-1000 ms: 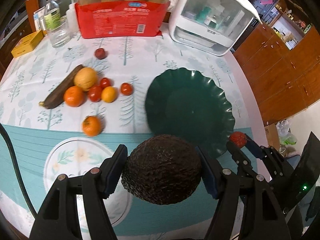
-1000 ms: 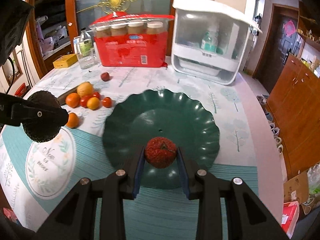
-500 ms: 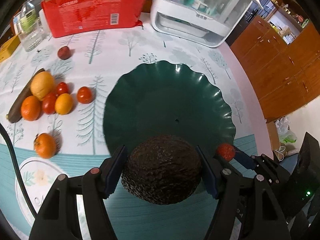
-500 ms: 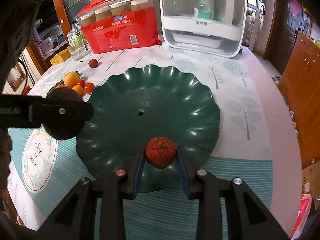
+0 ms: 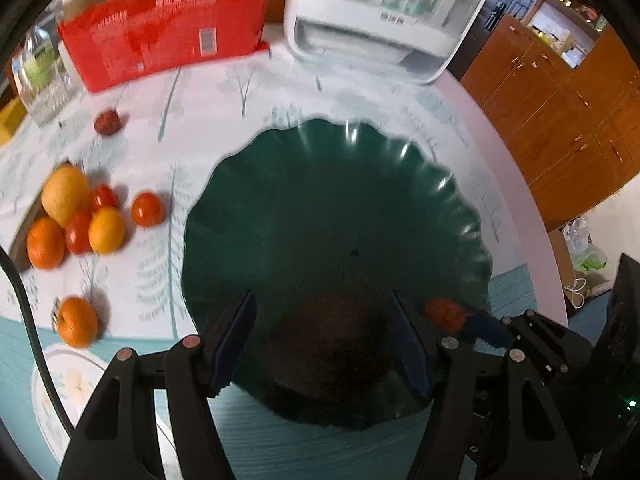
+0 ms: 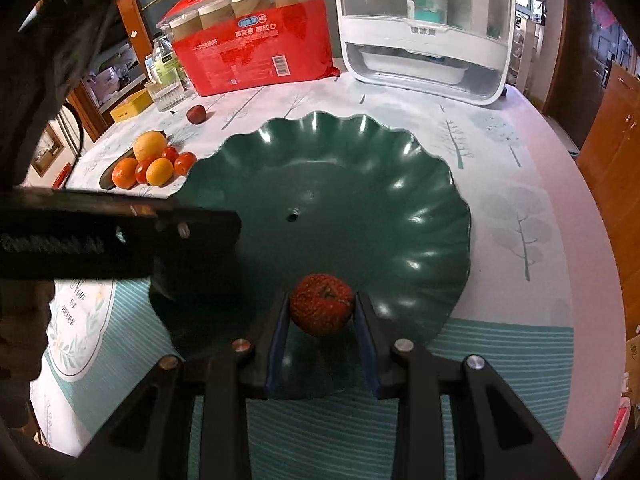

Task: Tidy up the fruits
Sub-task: 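Carry the avocado with the left tool while the right tool carries the plum over the green plate, then open the left tool onto the plate while the right tool releases the plum beside it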

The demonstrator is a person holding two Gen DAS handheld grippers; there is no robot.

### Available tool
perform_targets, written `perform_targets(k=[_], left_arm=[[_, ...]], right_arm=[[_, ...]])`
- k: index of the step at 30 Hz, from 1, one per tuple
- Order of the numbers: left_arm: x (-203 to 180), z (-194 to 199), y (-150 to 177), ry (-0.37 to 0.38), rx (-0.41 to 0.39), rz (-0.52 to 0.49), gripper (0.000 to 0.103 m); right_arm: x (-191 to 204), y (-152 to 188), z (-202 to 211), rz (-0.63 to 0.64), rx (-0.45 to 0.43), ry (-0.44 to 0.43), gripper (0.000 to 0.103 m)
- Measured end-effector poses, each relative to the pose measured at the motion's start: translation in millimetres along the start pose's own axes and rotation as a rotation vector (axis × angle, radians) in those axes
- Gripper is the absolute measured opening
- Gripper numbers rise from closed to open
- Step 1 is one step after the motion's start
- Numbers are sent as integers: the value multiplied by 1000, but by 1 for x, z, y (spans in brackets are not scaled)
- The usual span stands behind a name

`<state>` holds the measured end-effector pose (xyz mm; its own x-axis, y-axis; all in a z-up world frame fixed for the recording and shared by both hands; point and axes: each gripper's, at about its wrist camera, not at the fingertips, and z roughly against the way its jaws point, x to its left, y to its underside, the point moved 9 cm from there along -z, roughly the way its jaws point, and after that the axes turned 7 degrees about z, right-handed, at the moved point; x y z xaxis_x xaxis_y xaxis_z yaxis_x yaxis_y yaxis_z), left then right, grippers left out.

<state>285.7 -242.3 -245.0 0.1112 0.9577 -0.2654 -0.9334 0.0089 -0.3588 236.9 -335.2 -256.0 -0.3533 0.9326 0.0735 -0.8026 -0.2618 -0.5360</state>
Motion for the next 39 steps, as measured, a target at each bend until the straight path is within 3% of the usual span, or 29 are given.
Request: perform_targets(k=[4, 6, 9, 24, 31, 39], left_arm=[[2, 2, -4, -32, -4, -22, 67], [5, 5, -5, -27, -6, -1, 68], [8, 11, -6, -27, -13, 14, 71], [37, 65, 9, -34, -91, 72, 72], [72, 91, 34, -57, -120, 114, 72], [121, 115, 60, -49, -124, 139, 72]], right_arm=[[-3, 1, -2, -23, 17, -11, 36], [-4, 2, -1, -30, 25, -9, 49], [-6, 3, 2, -38, 26, 6, 54], [-2, 2, 35, -101, 17, 16, 56], [26, -1, 50, -102, 2, -22, 56], [71, 1, 56, -85, 12, -1, 56]])
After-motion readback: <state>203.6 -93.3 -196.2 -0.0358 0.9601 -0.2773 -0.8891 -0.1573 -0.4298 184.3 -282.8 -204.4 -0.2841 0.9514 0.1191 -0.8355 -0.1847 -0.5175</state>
